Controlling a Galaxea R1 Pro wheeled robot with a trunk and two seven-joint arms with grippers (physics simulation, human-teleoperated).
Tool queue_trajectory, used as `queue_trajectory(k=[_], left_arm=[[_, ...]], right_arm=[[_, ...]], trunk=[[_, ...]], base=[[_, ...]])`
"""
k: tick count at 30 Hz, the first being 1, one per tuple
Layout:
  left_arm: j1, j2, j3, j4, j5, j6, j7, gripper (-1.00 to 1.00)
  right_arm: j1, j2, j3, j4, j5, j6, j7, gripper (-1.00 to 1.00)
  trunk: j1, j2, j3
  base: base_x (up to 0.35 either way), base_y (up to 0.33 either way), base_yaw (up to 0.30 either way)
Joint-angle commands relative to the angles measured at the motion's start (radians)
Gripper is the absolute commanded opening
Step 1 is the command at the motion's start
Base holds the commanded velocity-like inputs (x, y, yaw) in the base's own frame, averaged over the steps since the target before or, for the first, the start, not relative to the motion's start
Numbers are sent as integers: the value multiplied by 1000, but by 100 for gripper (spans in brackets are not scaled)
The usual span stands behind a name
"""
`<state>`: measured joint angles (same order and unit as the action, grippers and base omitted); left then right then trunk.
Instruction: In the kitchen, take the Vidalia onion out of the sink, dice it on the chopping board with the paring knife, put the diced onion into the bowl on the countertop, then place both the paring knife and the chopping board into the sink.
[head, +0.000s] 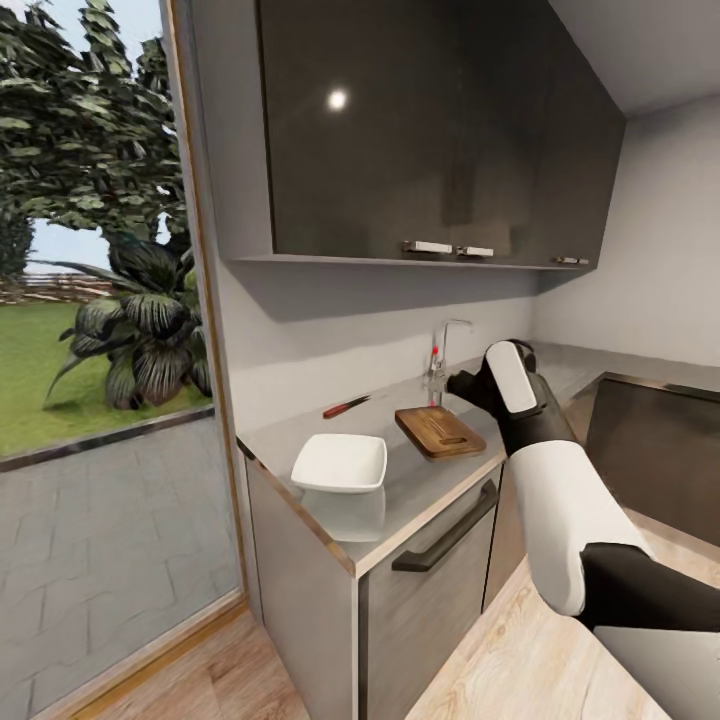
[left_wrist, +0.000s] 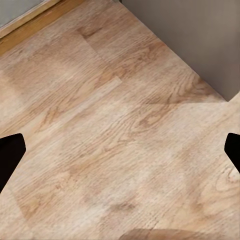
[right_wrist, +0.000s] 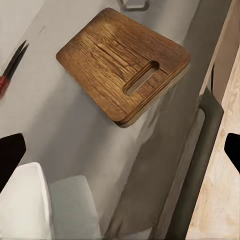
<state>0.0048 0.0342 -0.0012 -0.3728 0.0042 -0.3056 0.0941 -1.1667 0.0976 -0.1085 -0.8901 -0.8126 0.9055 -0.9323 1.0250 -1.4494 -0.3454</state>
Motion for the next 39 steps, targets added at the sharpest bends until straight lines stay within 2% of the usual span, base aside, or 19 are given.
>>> queue_trajectory(k=[1, 6, 12, 15, 17, 21, 30, 39], left_arm=[[0, 0, 0, -2, 0, -1, 2, 100], [1, 1, 0, -2, 0, -1, 5, 100], [0, 1, 1, -1, 0, 0, 6, 100], [0, 1, 2, 0, 0, 0, 6, 100], [0, 1, 2, -1, 0, 0, 6, 100], [1, 1, 3, -1, 0, 0, 6, 100], [0, 1, 3, -2, 0, 0, 6, 100], [1, 1, 4, -2, 0, 0, 7, 100]], right_arm=[[-1, 6, -2, -1, -11, 1, -11, 100], [-1, 13, -3, -1, -13, -1, -12, 100], [-1, 8, -7, -1, -13, -17, -24, 100], [-1, 6, -9, -1, -12, -49, -60, 100], [-1, 6, -9, -1, -12, -103, -138, 100], [-1, 10, -9, 1, -11, -136, -199, 100], [-1, 17, -8, 57, -14, -145, -207, 100], [-1, 39, -8, 103, -17, -148, -207, 100]], trunk=[[0, -1, -1], [0, -1, -1], [0, -1, -1], [0, -1, -1], [0, -1, -1], [0, -1, -1], [0, -1, -1], [0, -1, -1]], base=[[0, 0, 0], [0, 0, 0], [0, 0, 0], [0, 0, 0], [0, 0, 0], [0, 0, 0], [0, 0, 0], [26, 0, 0]])
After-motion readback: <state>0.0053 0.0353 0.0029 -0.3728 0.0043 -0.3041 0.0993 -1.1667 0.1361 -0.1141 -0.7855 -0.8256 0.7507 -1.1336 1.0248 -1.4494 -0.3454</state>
